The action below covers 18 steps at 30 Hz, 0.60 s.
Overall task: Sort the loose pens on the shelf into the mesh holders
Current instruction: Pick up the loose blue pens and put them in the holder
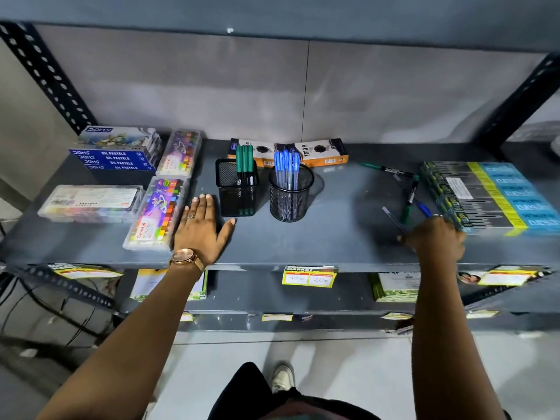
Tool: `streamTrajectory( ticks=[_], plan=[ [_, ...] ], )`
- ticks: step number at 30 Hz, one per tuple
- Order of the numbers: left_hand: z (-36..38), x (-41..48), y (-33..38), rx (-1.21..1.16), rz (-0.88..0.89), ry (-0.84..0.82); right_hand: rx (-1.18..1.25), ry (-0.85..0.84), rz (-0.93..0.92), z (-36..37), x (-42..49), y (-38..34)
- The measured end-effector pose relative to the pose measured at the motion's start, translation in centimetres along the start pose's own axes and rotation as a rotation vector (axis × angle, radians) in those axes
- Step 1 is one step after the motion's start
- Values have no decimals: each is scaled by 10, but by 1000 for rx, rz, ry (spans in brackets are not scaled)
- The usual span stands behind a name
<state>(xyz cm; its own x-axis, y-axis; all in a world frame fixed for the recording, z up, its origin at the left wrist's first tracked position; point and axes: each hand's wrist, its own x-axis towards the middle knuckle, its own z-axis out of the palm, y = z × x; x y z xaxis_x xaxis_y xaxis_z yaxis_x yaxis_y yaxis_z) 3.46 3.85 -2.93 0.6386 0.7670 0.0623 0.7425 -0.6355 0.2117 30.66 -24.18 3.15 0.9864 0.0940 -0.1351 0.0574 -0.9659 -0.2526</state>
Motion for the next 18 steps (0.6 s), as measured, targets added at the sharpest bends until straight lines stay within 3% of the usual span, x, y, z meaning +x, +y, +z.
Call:
streamTrajectory(
  ticks=[5,12,16,18],
  plan=[
    [2,2,-3,46,29,-45,24,-22,69,5,0,16],
    [6,5,-7,63,46,-41,98,-11,-15,16,0,22],
    [5,5,-6,56,43,-35,312,-22,-103,-9,-1,13],
    [5,6,-7,35,49,-33,445,100,-228,-25,-7,4]
  ],
)
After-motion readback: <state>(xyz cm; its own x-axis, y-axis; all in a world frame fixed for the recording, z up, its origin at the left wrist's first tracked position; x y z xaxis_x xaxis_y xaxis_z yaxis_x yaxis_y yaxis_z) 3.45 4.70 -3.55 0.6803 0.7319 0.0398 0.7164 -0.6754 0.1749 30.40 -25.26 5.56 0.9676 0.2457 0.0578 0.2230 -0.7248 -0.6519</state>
